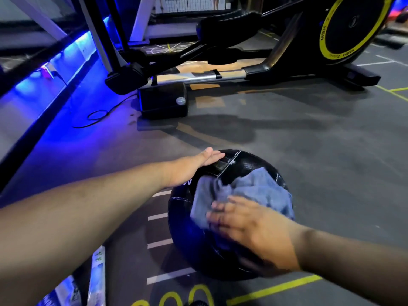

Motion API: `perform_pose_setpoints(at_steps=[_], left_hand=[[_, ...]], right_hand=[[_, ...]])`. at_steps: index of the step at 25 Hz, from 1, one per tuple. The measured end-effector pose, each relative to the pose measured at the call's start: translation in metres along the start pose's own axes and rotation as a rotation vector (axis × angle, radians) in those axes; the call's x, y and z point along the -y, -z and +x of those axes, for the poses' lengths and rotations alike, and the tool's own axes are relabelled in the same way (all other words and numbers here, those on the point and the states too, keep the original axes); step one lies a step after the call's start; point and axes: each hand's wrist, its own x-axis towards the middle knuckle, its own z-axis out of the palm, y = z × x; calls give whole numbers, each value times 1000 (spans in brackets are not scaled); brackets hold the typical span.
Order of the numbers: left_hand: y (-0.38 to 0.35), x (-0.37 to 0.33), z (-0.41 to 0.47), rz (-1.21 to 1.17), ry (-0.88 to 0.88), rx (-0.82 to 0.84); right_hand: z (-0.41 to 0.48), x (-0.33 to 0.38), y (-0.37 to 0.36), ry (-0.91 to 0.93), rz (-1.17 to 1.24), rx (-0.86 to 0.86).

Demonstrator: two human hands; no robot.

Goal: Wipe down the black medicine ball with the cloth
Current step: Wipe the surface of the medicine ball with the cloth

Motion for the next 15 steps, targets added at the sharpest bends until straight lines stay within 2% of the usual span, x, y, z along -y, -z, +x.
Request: perform_pose_setpoints(at_steps=[1,3,4,7,9,10,12,14,15], left_hand=[[0,-1,-1,-5,-7,12],[-1,0,-1,-49,-20,8],[-1,-1,1,-93,-16,1],[-4,-5,6,-111,9,7],[-7,-12,7,-75,22,13],[-9,-14,8,-101,16,10],[-9,-20,7,-178,18,-13],[-8,-22,2,-157,38,-19],[-7,-23,0,-127,42,-11]], right_hand=[[0,5,-4,69,-48,30],[1,-2,-2,37,-79,5],[3,-9,5,-71,-47,-35],[4,-42,26,-571,147,-130],[6,-49,35,-720,254,-129],[6,-44,33,-680,223,-125],[10,-21,22,-386,78,-75],[14,7,7,-78,-24,55],[15,12,4,-8,-73,93]])
